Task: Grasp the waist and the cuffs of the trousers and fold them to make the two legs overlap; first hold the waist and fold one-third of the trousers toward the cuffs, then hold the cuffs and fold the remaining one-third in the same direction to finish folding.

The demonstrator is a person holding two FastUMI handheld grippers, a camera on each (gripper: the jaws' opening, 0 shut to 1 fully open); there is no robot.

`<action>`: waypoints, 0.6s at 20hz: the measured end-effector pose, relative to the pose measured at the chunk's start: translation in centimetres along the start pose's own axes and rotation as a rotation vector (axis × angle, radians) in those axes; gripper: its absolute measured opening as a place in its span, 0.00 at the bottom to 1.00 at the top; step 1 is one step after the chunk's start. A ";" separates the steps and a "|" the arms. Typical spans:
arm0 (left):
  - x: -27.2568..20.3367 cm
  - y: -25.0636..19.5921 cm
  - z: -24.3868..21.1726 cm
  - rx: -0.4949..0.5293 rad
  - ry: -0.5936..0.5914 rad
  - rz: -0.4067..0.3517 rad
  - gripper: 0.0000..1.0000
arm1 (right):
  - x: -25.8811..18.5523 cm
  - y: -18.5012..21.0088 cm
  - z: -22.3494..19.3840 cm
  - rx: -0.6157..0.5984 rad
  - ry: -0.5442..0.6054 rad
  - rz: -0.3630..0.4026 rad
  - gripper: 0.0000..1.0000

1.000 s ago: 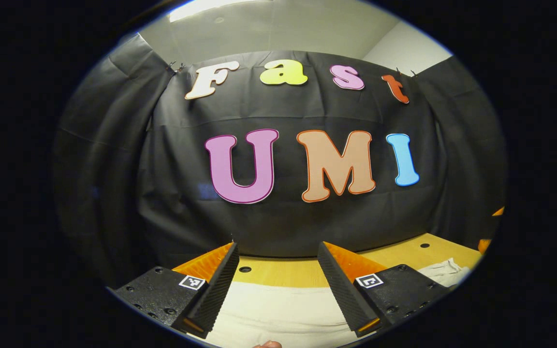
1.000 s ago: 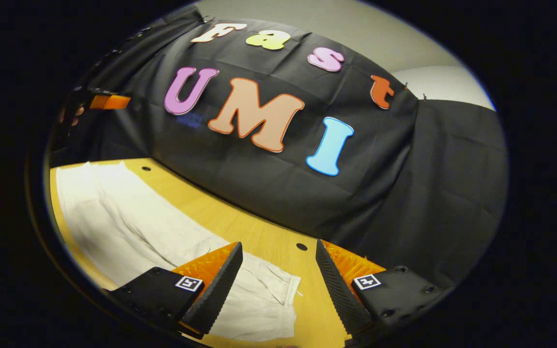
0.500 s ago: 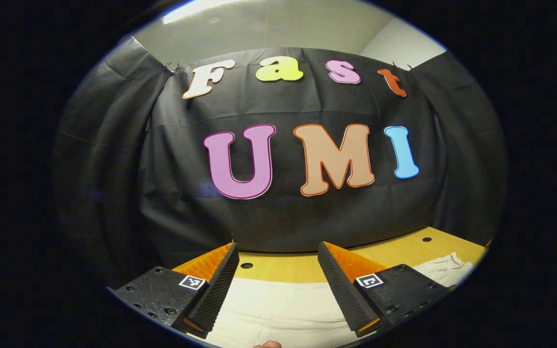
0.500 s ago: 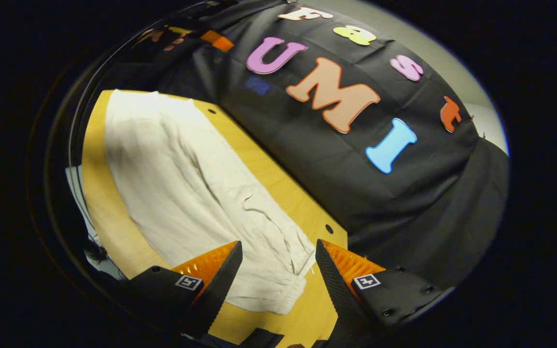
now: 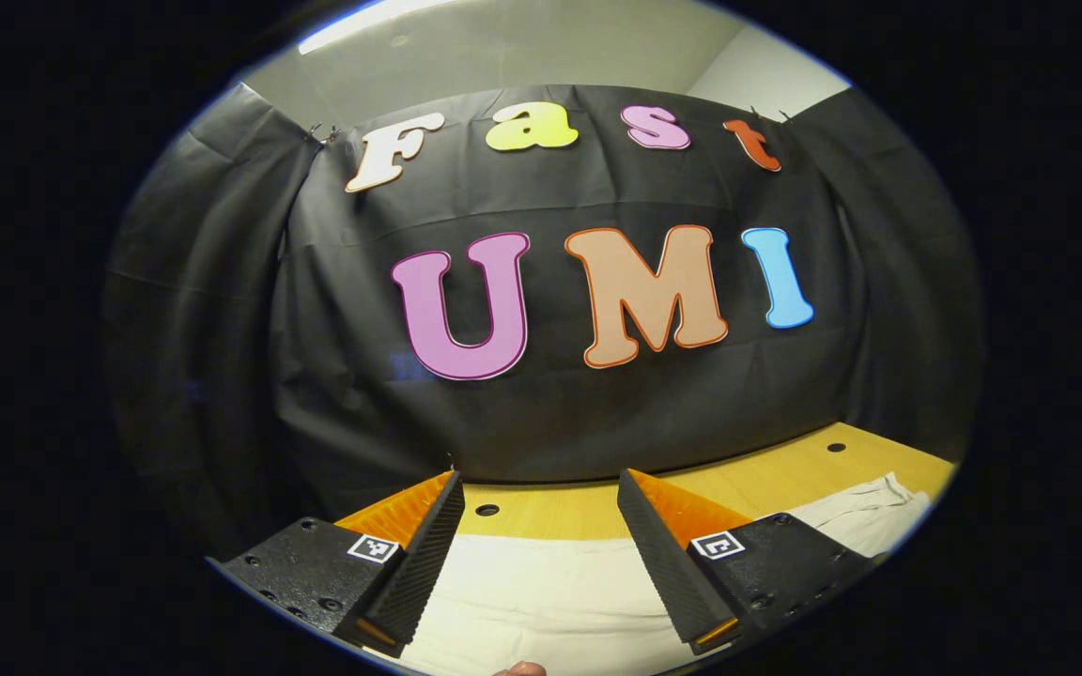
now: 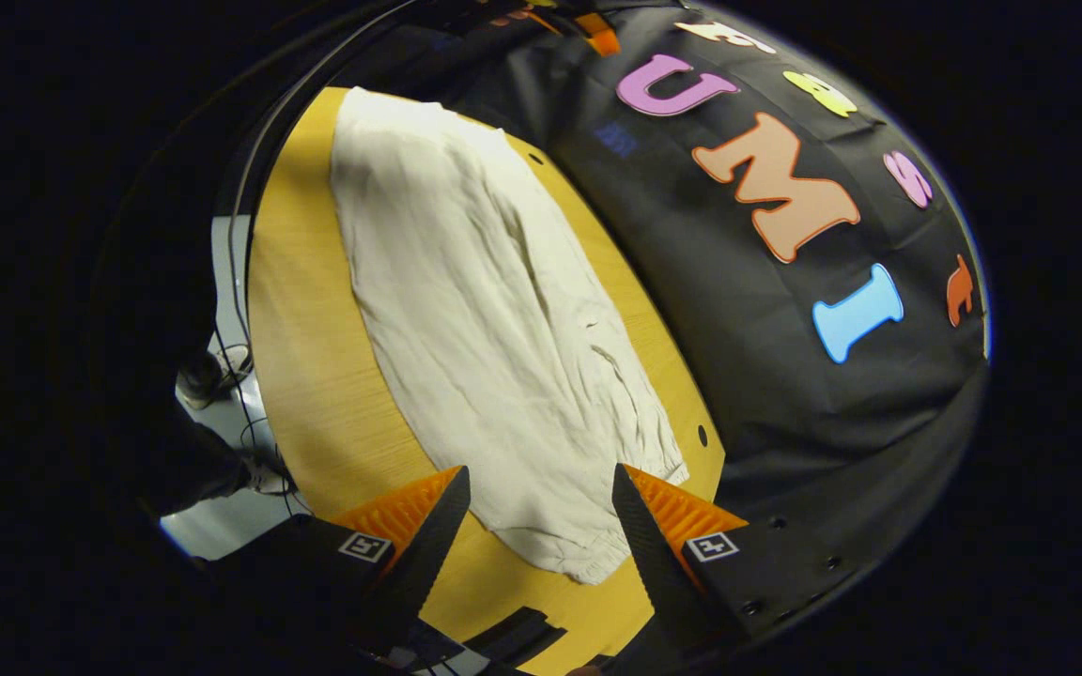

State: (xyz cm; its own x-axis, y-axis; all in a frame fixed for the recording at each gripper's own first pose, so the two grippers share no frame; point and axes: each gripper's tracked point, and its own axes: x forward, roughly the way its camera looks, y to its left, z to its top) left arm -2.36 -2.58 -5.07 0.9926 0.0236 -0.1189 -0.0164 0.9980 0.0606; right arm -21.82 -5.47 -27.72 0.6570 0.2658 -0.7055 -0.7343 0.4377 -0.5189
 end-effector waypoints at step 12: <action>-0.5 2.0 -1.3 0.038 0.027 0.032 0.96 | 3.0 2.1 -1.2 -0.194 0.068 0.097 0.94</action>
State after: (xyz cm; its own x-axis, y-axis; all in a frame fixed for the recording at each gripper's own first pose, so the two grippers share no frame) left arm -3.00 -0.50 -6.18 0.9881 0.0576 -0.1426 -0.0431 0.9938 0.1026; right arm -21.58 -4.81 -31.55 0.5739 0.2375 -0.7837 -0.8166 0.2383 -0.5257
